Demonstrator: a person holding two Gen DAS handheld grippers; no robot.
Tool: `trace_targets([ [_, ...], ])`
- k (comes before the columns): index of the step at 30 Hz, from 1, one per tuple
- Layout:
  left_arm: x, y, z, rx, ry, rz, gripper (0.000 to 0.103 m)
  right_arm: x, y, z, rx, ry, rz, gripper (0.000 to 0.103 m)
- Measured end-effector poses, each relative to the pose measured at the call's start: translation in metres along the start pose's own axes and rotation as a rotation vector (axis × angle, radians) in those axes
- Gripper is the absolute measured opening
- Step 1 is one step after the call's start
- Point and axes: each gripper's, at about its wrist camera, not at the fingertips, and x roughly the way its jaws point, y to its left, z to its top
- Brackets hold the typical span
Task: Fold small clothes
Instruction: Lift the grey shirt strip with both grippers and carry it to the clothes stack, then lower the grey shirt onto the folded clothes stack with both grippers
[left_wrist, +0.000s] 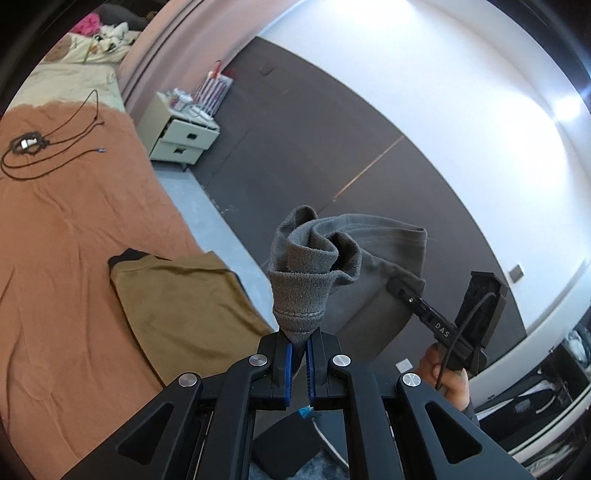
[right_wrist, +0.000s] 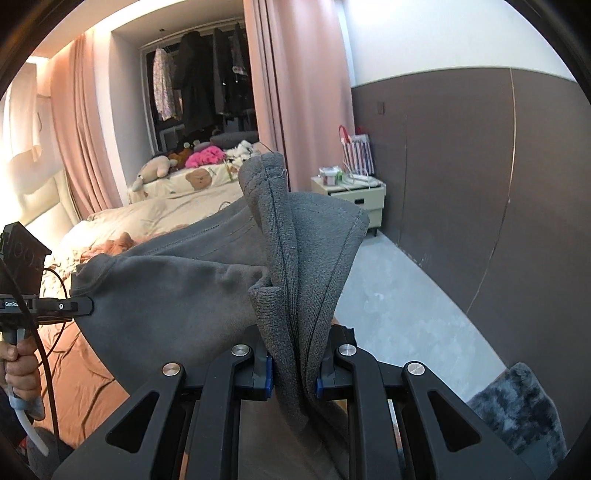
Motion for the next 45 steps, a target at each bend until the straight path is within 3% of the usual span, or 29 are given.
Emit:
trace_targets([
  [9, 0.039, 0.037, 0.027, -0.024, 0.039, 0.038, 0.005, 0.045, 0.028, 0.001, 0.042, 0.072, -0.006, 0.012],
  [21, 0.084, 0.121, 0.05, -0.117, 0.07, 0.082, 0.005, 0.101, 0.067, 0.01, 0.052, 0.17, -0.026, 0.012],
  [31, 0.126, 0.193, 0.056, -0.199, 0.096, 0.116, 0.005, 0.131, 0.04, 0.01, 0.055, 0.255, -0.054, 0.012],
  [38, 0.157, 0.238, 0.058, -0.263, 0.115, 0.163, 0.007, 0.21, 0.032, 0.016, 0.089, 0.344, -0.081, 0.015],
  [42, 0.165, 0.248, 0.055, -0.249, 0.149, 0.236, 0.022, 0.232, 0.024, 0.02, 0.087, 0.415, -0.186, 0.034],
  [44, 0.161, 0.244, 0.055, -0.214, 0.136, 0.271, 0.044, 0.221, 0.021, 0.029, 0.075, 0.384, -0.218, 0.043],
  [45, 0.157, 0.242, 0.056, -0.197, 0.122, 0.307, 0.049, 0.216, 0.02, 0.032, 0.078, 0.373, -0.219, 0.045],
])
